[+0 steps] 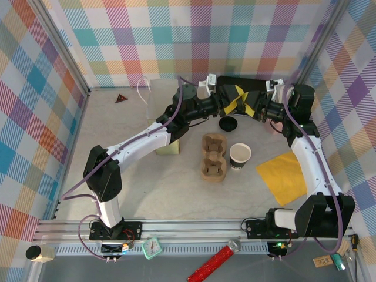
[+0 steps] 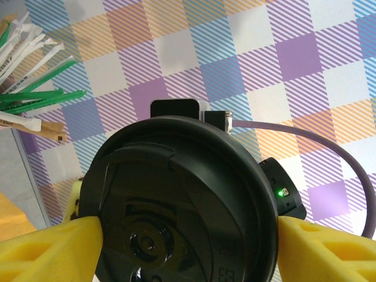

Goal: Pack the takeout coffee

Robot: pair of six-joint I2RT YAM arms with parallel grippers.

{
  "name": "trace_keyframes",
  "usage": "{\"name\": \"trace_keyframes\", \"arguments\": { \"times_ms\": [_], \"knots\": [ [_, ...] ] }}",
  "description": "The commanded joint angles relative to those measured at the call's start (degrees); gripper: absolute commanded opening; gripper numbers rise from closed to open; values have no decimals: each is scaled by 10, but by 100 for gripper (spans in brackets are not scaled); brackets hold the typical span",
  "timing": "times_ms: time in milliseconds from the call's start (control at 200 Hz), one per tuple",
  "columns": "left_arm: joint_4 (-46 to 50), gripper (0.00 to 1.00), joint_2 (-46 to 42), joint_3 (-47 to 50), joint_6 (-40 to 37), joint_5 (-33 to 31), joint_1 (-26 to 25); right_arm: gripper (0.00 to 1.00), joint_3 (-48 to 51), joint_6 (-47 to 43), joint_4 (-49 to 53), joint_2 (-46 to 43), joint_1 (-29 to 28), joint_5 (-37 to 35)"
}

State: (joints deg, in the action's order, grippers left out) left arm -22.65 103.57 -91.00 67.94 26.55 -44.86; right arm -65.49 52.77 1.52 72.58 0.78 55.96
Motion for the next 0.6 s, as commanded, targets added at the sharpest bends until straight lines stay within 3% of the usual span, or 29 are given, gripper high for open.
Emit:
{"name": "trace_keyframes", "arguments": {
  "times_ms": [0,185,320,430,595],
  "knots": [
    [2,75,1,-9,-11,13,-6,42,1,-15,5,-14,-8,11],
    [22,78,-14,-6,-33,7,-6,38,6,-12,2,-17,-8,-6],
    [34,79,-30,7,-46,1,0,25,9,-2,-12,-18,-8,-13],
    [40,79,-42,21,-53,-3,5,8,7,-5,-9,-19,-8,-18],
    [52,79,-50,25,-65,-5,7,8,5,-14,2,-18,-9,-23]
  ]
}}
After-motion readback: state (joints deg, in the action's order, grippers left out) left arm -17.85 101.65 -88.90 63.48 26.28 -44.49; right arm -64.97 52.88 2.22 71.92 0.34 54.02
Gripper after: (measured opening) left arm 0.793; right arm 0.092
